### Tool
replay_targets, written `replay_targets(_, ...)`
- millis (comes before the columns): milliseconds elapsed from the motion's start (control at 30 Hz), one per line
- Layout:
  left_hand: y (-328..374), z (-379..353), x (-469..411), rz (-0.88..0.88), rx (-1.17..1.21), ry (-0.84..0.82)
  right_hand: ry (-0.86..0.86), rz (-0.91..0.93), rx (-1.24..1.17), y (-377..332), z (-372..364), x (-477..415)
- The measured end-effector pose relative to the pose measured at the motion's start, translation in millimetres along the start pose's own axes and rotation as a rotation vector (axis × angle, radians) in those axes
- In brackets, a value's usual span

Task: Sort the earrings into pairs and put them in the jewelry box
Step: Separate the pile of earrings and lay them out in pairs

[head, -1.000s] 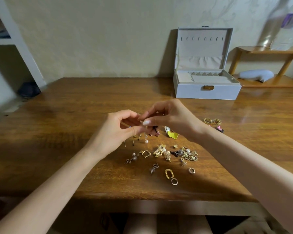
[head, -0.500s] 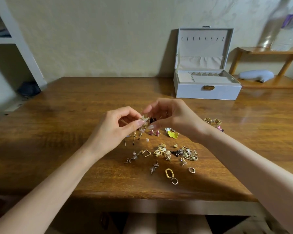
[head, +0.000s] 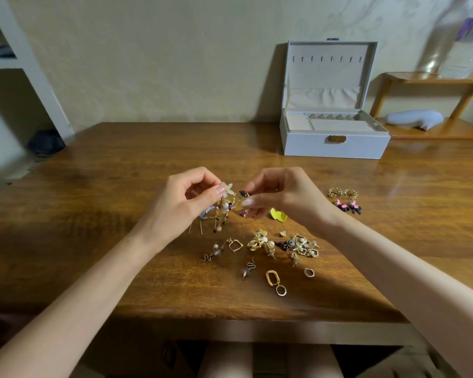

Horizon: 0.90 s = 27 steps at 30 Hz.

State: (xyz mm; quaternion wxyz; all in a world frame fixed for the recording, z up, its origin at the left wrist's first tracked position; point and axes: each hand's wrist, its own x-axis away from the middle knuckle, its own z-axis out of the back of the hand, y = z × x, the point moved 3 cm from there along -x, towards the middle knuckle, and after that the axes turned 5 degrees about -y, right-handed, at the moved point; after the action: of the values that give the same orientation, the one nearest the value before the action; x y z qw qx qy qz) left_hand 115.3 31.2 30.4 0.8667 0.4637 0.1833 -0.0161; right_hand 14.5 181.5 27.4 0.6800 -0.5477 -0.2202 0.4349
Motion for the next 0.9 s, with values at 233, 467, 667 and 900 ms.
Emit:
replay_targets(233,4.6,0.3,0.0,-0.007,0.03,0.014,0.092,0.019,-0.088,-1.9,3.7,2.8)
replay_targets(467,6.5,3.2,0.5,-0.019,0.074,0.058,-0.064,0.027,0.529,10.8,-3.1,7.5)
replay_targets(667,7.5,2.5,-0.4,-0.016,0.074,0.075,-0.04,0.115,0.642,10.3,-14.0,10.8)
replay_targets(900,8.0,3.3,-1.1,-0.038,0.072,0.084,0.196,0.276,0.382,-21.5,-19.1,6.1)
